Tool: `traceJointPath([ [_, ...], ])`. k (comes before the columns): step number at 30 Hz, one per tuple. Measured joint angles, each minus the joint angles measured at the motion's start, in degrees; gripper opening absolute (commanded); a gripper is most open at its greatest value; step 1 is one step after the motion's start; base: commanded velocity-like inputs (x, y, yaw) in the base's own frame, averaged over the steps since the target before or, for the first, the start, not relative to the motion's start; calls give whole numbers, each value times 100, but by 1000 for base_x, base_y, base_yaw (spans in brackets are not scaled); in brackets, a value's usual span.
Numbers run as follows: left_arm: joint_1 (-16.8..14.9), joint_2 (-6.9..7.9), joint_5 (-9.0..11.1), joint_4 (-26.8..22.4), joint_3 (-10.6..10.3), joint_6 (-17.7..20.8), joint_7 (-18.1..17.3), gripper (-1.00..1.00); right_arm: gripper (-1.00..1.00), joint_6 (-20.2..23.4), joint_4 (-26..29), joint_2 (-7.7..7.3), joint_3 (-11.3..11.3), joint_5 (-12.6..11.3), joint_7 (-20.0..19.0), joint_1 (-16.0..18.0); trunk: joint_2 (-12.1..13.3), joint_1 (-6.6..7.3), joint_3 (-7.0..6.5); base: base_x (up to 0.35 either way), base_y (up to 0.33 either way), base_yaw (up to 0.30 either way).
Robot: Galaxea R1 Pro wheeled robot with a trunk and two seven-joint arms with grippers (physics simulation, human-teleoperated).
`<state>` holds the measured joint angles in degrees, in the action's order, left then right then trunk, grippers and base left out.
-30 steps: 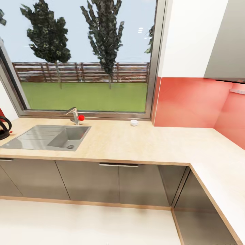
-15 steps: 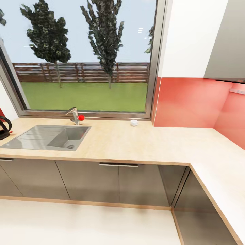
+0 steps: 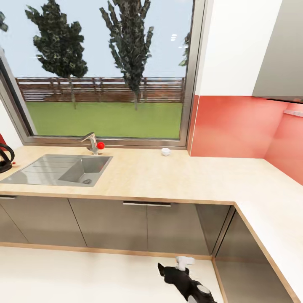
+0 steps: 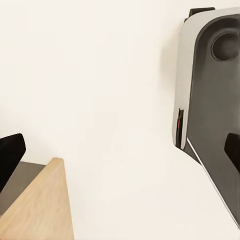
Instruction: Set up a coffee station on the kitchen countertop: keep the coffee maker on the countertop, move the bottle of coffee from the kitchen shelf to the counter next to the coffee maker, place a paper coffee filter on top of the coffee maker, put the saucer next to the coffee maker with the coffee cup on the saucer, and place the electric kettle next to the coffee maker.
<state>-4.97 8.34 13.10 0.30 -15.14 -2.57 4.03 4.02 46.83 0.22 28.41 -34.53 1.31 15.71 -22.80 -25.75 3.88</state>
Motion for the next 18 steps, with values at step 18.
traceJointPath([
  [18,37,-13,29,49,16,60,9,100,100,769,2457,59,-40,1169,1929,2977,2,0,0,0,0,0],
])
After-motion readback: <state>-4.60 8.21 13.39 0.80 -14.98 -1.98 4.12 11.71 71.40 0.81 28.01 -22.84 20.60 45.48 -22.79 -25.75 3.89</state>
